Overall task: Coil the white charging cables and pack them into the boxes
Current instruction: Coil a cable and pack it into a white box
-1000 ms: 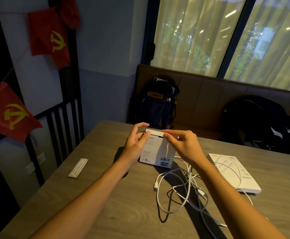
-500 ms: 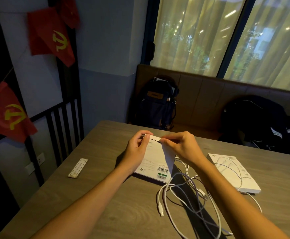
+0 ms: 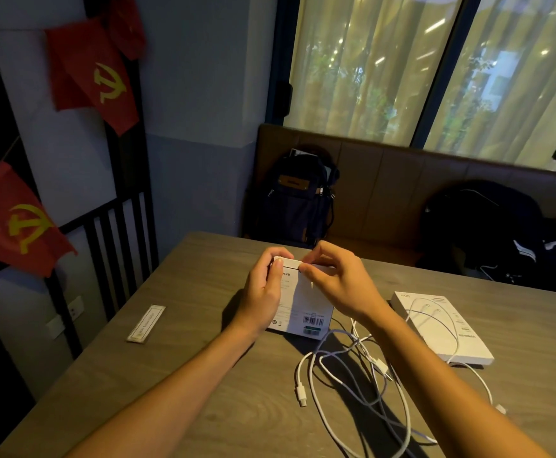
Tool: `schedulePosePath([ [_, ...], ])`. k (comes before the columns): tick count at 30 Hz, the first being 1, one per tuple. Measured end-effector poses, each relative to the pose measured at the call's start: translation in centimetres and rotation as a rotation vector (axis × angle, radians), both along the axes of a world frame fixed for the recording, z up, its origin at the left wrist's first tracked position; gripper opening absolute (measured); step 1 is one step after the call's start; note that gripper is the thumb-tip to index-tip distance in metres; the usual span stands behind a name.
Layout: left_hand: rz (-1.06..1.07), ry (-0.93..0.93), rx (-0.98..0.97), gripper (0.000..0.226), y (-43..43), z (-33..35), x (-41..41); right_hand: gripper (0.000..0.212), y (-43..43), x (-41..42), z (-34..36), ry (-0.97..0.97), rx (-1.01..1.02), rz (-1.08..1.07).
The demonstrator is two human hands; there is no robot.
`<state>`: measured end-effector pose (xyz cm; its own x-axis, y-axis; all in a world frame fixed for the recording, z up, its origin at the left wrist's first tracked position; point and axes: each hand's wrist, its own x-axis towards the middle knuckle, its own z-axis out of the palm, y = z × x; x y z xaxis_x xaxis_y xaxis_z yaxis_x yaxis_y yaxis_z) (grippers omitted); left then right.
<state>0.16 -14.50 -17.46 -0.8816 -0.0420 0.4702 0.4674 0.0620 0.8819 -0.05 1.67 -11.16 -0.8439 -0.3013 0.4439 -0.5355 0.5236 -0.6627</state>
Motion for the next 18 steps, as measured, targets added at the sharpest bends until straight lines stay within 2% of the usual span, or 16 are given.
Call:
schedulePosePath([
  [9,-0.026,0.046,-0.059,0.024,-0.6,0.0,0.6,0.006,0.1,1.1,-0.6,0.132,0.081,0.014],
  [14,-0.050,0.016,-0.059,0.019,-1.1,-0.1,1.3,0.014,0.5,1.9,-1.8,0.156,0.115,0.022],
  [18,-0.036,-0.027,-0.094,0.016,-1.4,-0.2,1.6,0.023,1.2,2.7,-1.6,0.098,0.124,0.011],
])
